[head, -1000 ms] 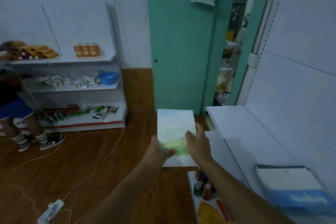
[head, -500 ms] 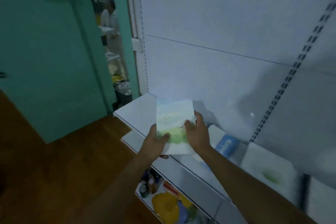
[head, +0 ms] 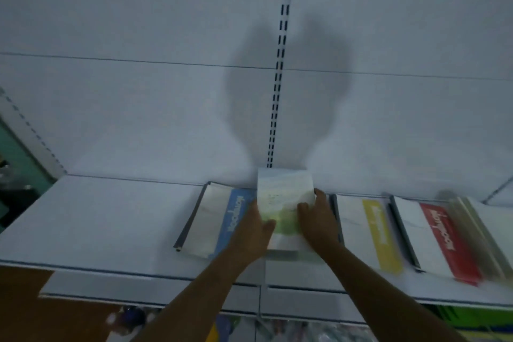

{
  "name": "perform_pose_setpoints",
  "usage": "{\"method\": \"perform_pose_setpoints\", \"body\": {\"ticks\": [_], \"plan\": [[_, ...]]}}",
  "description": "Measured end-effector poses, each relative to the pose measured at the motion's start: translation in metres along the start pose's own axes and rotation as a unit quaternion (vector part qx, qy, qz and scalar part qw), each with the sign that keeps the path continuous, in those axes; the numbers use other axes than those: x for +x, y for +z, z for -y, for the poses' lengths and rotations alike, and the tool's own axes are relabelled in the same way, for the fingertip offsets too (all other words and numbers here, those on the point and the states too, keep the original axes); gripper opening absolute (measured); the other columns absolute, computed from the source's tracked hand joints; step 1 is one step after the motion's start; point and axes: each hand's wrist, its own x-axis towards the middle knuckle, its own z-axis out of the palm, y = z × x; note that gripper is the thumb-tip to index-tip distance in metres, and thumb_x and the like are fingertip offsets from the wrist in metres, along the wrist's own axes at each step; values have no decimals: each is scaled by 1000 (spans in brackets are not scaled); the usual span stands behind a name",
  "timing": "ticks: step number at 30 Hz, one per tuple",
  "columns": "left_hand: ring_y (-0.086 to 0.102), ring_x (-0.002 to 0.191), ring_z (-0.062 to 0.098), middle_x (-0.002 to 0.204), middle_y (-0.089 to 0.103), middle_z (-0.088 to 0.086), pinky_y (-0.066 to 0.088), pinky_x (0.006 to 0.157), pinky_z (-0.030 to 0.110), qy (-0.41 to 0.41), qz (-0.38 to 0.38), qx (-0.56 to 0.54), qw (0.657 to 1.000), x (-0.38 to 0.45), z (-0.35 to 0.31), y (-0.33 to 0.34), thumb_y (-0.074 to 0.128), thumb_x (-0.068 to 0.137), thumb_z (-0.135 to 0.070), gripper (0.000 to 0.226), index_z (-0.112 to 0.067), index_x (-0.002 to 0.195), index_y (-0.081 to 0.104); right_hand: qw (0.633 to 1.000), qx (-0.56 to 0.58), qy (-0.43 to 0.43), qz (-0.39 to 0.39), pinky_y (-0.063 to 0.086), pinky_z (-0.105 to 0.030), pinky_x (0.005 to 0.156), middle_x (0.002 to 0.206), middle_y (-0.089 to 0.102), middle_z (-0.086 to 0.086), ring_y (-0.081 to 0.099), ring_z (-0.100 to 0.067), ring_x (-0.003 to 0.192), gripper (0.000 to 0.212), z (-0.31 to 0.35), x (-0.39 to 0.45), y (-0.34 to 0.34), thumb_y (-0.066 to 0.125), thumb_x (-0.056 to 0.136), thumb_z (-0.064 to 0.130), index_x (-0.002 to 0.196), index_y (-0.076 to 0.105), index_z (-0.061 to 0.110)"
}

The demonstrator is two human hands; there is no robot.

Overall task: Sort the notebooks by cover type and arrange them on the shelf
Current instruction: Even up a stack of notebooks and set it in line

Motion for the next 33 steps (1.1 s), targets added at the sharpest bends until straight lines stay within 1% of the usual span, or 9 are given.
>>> {"method": "perform_pose_setpoints", "body": {"ticks": [3, 8, 11, 13, 16, 21, 28, 31, 33], "plan": [[51, 120, 27, 134, 50, 10, 44, 97, 36, -18, 27, 96, 995, 12, -1, 21, 54, 93, -29, 54, -11, 140, 33, 999, -44, 2, 10, 36, -16, 57, 111, 56, -8, 50, -10, 77, 38, -22, 8, -4, 46, 94, 23, 129, 42, 10], [53, 117, 29, 132, 51, 15, 47, 94, 40, -53, 28, 211, 976, 25, -2, 29, 55, 92, -42, 54, -11, 133, 38, 993, -115, 30, 1, 37, -26, 76, 126, 43, -13, 45, -18, 98, 49, -35, 11, 8, 44, 95, 35, 138, 32, 12], [46, 126, 35, 148, 28, 21, 44, 98, 41, -70, 30, 266, 961, 30, -7, 24, 63, 86, -45, 66, -11, 135, 36, 990, -136, 20, -7, 45, -32, 86, 136, 31, -14, 45, -25, 114, 53, -37, 13, 12, 47, 94, 34, 140, 29, 13], [47, 123, 36, 148, 25, 21, 43, 95, 41, -69, 39, 286, 955, 33, -10, 21, 66, 84, -46, 71, -15, 138, 32, 980, -196, -11, -32, 43, -34, 92, 135, 32, -11, 42, -25, 118, 55, -36, 15, 11, 48, 92, 33, 142, 30, 18], [36, 132, 35, 151, 20, 18, 40, 100, 46, -19, 79, 321, 944, 37, -13, 21, 61, 88, -40, 71, -35, 146, 21, 964, -253, -69, -39, 43, -32, 86, 118, 44, -7, 45, -22, 106, 35, -35, 14, 14, 42, 94, 31, 127, 47, 21], [22, 137, 32, 147, 27, 4, 34, 105, 50, 59, 134, 409, 901, 57, -25, 14, 63, 86, -33, 52, -34, 135, 45, 955, -276, -98, -54, 39, -30, 72, 110, 51, -8, 49, -24, 99, 28, -35, 15, 17, 43, 94, 27, 114, 59, 16], [60, 97, 25, 111, 62, 7, 51, 80, 34, 133, 192, 433, 871, 98, -33, 9, 45, 93, -25, 28, -13, 105, 67, 963, -261, -61, -30, 42, -33, 81, 117, 51, -8, 50, -28, 105, 34, -29, 19, 17, 44, 95, 24, 124, 59, 16], [54, 109, 30, 121, 58, 12, 45, 90, 37, 111, 188, 439, 872, 100, -46, 22, 45, 92, -32, 32, -11, 109, 61, 985, -171, -15, 21, 44, -30, 93, 121, 52, -6, 53, -22, 108, 39, -32, 21, -8, 51, 93, 30, 130, 56, 17], [43, 123, 31, 132, 46, 12, 38, 99, 41, 121, 159, 431, 880, 89, -67, 40, 44, 93, -37, 38, -15, 123, 53, 991, -127, 22, -19, 45, -28, 91, 119, 56, -4, 56, -18, 105, 37, -43, 16, -36, 51, 94, 32, 128, 55, 18]]}}
